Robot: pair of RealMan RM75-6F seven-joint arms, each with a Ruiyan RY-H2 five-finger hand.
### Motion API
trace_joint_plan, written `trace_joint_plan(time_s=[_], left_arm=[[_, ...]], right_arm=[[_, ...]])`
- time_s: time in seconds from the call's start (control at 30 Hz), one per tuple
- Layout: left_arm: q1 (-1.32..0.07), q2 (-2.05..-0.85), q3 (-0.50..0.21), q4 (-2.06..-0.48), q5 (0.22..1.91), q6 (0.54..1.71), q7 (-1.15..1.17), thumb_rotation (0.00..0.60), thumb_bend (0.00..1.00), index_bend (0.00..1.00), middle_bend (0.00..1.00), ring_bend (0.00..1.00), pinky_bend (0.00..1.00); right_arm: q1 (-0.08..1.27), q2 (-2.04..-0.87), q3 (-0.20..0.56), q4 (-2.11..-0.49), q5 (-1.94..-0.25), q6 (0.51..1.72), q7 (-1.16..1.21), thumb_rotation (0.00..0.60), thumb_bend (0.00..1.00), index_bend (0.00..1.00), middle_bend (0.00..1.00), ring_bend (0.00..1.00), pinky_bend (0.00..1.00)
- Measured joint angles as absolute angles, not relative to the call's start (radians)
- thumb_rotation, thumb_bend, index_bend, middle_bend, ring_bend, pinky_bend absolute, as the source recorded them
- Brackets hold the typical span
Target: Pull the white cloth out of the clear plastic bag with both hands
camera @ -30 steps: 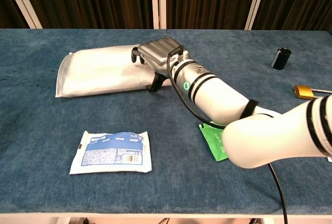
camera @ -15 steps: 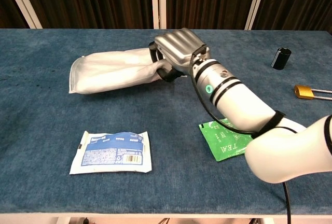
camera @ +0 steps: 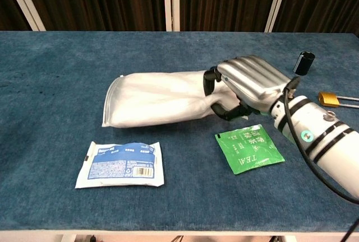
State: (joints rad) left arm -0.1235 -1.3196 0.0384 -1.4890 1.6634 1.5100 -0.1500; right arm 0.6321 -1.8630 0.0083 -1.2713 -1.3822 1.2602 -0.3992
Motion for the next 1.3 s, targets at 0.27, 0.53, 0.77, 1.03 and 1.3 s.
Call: trace_joint_plan(time_s=[0.27,0.53,0.77,1.03,1.3], left_arm=[[-0.157,-1.283,0.038,-1.51,1.675,1.469,-0.119,0.6,0.23,0.23,0.13,0.04,0.12],[-0.228,-1.27,0.019,-1.501,1.65,1.355,-0.138,0.6,0.23,0.26,0.13,0.04,0.12],[-0.322,-1.301,-0.021,-1.463,1.589,1.21,-0.145,0.6,0.23,0.3,0.13,0.04,0.12],[-0.427,-1.409,-0.063,-1.373,1.507,1.066,-0.097,0.6,0.21,0.31,0.13,0.04,0.12],[-0.478,-1.495,-0.088,-1.317,1.445,1.007,-0.076,0.6,0.21,0.41,0.13,0.04,0.11]], right_arm=[[0.562,-1.677,-0.056,-1.572,-1.309,1.231,-0.676,0.6,0.09,0.01,0.15,0.02,0.06],[0.573,-1.405,0.005,-1.799,-1.202,1.169,-0.685,0.6,0.13,0.01,0.17,0.02,0.06],[0.672,-1.369,0.095,-1.742,-1.058,1.069,-0.752,0.6,0.16,0.02,0.19,0.02,0.1],[0.758,-1.523,0.127,-1.481,-0.977,0.977,-0.781,0.6,0.16,0.01,0.14,0.02,0.08],[0.838,-1.713,0.145,-1.243,-1.037,0.934,-0.731,0.6,0.16,0.0,0.12,0.0,0.07]])
